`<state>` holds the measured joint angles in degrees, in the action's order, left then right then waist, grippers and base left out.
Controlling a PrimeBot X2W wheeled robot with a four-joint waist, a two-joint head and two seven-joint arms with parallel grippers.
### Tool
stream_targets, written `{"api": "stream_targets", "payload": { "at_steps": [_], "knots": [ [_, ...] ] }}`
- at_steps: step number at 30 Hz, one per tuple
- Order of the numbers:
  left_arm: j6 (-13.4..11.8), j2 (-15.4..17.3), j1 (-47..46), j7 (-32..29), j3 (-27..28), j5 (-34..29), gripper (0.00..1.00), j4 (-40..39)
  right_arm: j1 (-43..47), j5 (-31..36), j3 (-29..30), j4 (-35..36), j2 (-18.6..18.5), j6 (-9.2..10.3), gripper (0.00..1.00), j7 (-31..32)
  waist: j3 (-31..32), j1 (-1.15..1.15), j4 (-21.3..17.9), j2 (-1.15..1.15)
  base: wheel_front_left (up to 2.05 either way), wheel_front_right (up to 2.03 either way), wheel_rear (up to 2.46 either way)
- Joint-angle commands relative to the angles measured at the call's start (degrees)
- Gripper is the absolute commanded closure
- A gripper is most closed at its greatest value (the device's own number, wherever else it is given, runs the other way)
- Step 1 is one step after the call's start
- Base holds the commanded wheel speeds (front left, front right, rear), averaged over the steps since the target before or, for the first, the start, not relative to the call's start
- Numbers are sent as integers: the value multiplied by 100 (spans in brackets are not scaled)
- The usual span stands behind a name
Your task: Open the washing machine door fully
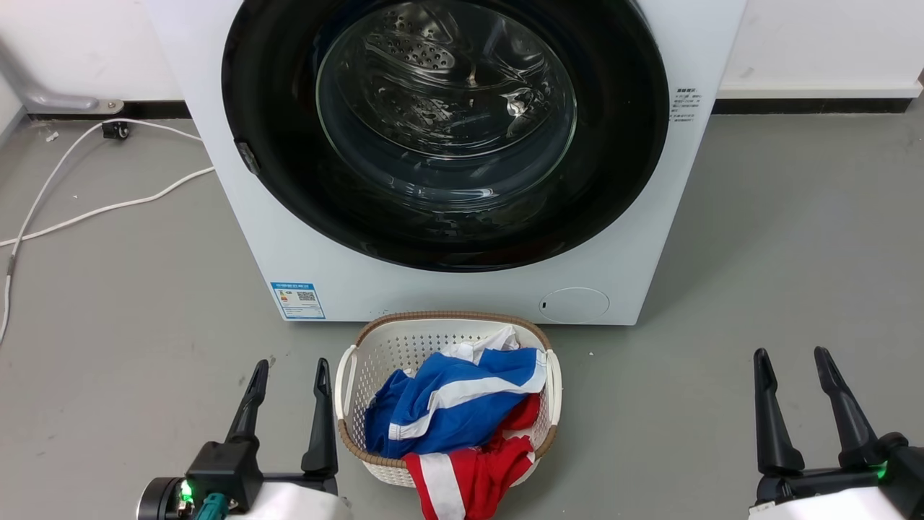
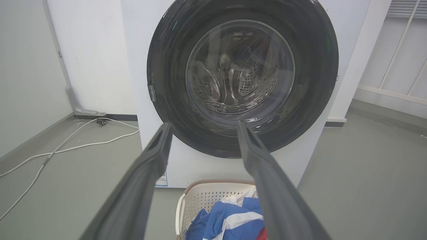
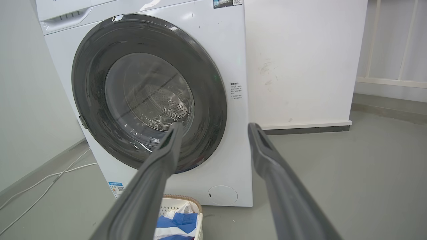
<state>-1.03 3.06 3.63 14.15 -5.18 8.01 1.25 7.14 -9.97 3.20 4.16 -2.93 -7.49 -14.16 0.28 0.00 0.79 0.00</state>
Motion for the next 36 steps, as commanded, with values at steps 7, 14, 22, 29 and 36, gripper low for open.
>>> {"api": "stream_targets", "payload": {
  "at_steps": [7,14,22,29,36],
  "knots": [
    [-35,-15,112,116,4,-352,0,27,139,278,4,-18,9,0,0,-111,1,0,3,0,0,0,0],
    [-51,-17,124,108,8,-232,0,72,142,196,16,-99,9,0,0,-108,2,0,-3,0,0,0,0],
    [-86,-17,103,108,-1,-164,0,131,132,132,20,-169,9,0,0,-108,-1,0,-2,0,0,0,0],
    [-94,-17,105,108,-1,-146,0,155,105,194,-19,-156,9,0,100,-108,4,0,-3,0,0,0,0],
    [-128,-17,124,108,4,-142,0,148,-17,-858,-77,83,8,0,100,-107,1,0,-23,0,0,0,0]
  ]
}}
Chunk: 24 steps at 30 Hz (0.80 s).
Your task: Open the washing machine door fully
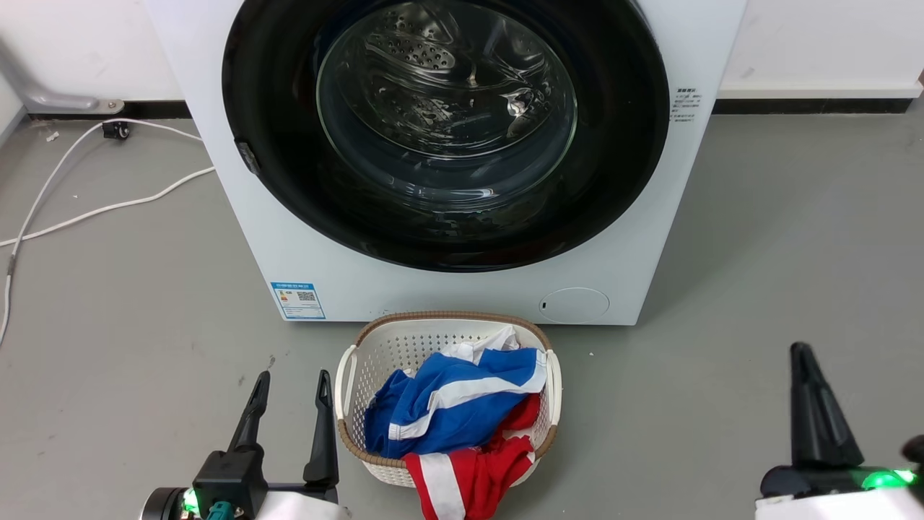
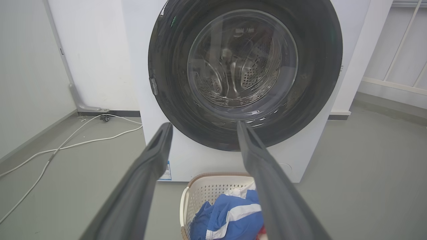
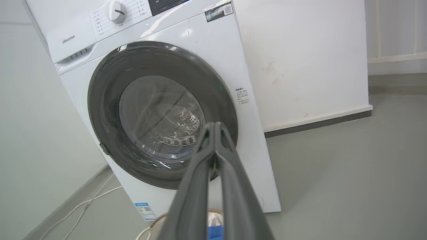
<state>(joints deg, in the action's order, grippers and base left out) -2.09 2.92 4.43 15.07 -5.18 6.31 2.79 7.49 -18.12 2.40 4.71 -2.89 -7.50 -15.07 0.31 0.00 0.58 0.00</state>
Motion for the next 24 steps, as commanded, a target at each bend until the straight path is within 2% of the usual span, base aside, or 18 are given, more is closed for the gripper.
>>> {"api": "stream_targets", "payload": {
  "at_steps": [1,6,12,18,24],
  "knots": [
    [-21,-3,44,16,1,29,0,-5,-72,-285,-9,61,3,1,100,-16,-4,0,-4,0,0,0,0],
    [-32,-3,31,16,-11,37,0,10,-135,-2135,68,91,3,1,100,-15,-5,0,1,0,0,0,0],
    [-35,-2,52,16,-26,48,0,29,-52,-4242,-227,-169,3,1,100,-14,5,0,9,0,0,0,0],
    [-47,-3,58,16,-22,65,0,26,16,-5919,-509,-94,-28,1,100,11,4,0,2,0,0,0,0],
    [-38,-3,55,16,-22,58,0,20,122,-7524,-381,76,-152,1,100,777,-5,0,-11,0,0,0,0]
  ]
}}
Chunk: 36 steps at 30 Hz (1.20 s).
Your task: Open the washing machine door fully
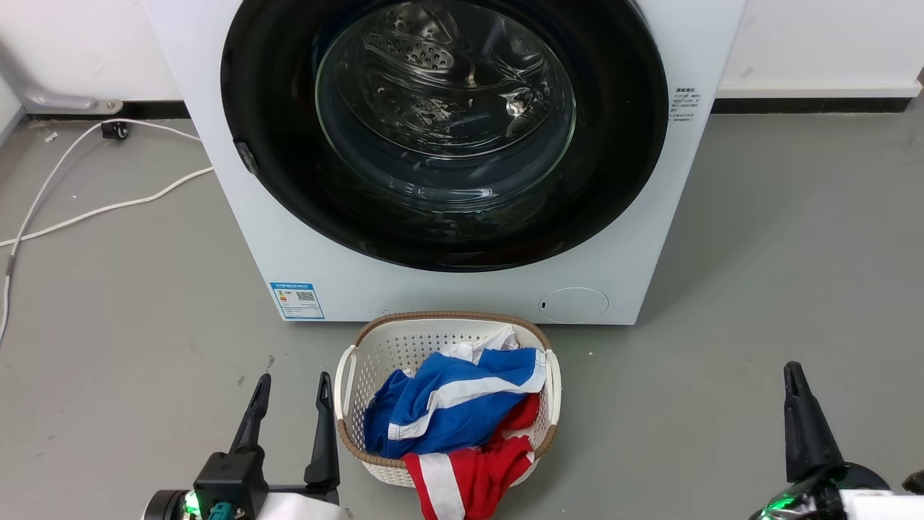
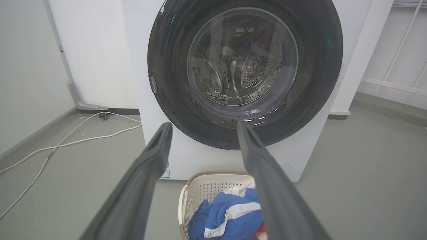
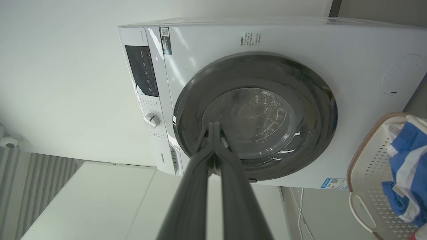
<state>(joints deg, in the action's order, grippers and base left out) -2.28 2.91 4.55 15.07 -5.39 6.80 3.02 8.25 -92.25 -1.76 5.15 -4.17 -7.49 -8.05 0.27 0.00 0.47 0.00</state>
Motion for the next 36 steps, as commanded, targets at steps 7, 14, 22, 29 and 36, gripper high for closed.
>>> {"api": "stream_targets", "payload": {
  "at_steps": [7,14,22,29,36],
  "knots": [
    [-44,-2,29,16,-17,-51,0,-22,181,-776,478,44,47,0,100,834,-14,0,25,0,0,0,0],
    [-79,-2,34,16,-4,-110,0,-31,215,-543,602,-100,106,0,100,1069,-24,0,33,0,0,0,0],
    [-108,-2,-24,16,-17,-185,0,-56,108,-422,628,-142,128,0,100,1067,-70,0,53,0,0,0,0],
    [-127,-2,-141,16,-17,-240,0,-106,-462,-397,1156,-311,88,0,100,1032,-228,0,97,0,0,0,0],
    [-159,-2,-372,16,-66,-301,0,-181,-1444,-346,1771,-740,-239,0,100,1111,-582,0,210,0,0,0,0]
  ]
}}
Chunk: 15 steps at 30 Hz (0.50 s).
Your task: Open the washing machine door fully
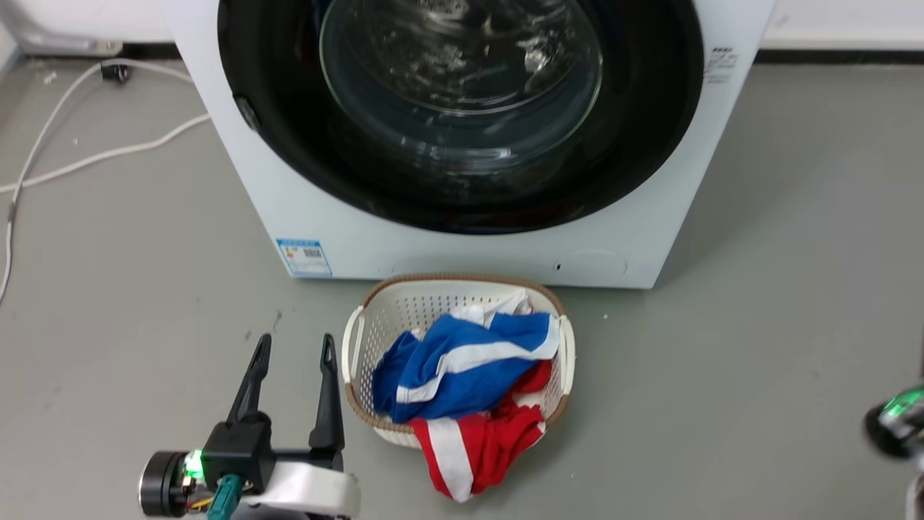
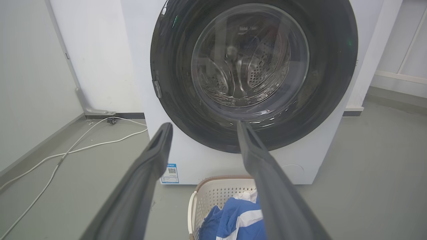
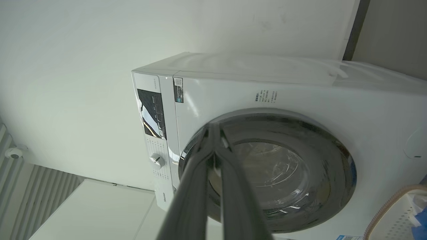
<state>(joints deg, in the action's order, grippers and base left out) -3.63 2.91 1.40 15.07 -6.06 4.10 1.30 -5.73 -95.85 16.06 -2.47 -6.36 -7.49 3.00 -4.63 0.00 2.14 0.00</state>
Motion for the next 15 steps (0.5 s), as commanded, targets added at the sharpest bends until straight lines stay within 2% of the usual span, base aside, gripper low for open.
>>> {"api": "stream_targets", "payload": {
  "at_steps": [1,8,15],
  "knots": [
    [-31,-2,-107,16,-21,-42,0,-28,-239,29,81,-76,-120,-1,100,29,-170,0,67,0,0,0,0],
    [-10,-2,-535,16,-143,-80,0,-137,-1533,114,454,-785,-788,0,100,304,-793,0,245,0,0,0,0],
    [-49,-2,-930,15,-310,-97,0,-254,-2844,398,392,-1379,-1543,0,100,566,-1427,0,404,0,0,0,0]
  ]
}}
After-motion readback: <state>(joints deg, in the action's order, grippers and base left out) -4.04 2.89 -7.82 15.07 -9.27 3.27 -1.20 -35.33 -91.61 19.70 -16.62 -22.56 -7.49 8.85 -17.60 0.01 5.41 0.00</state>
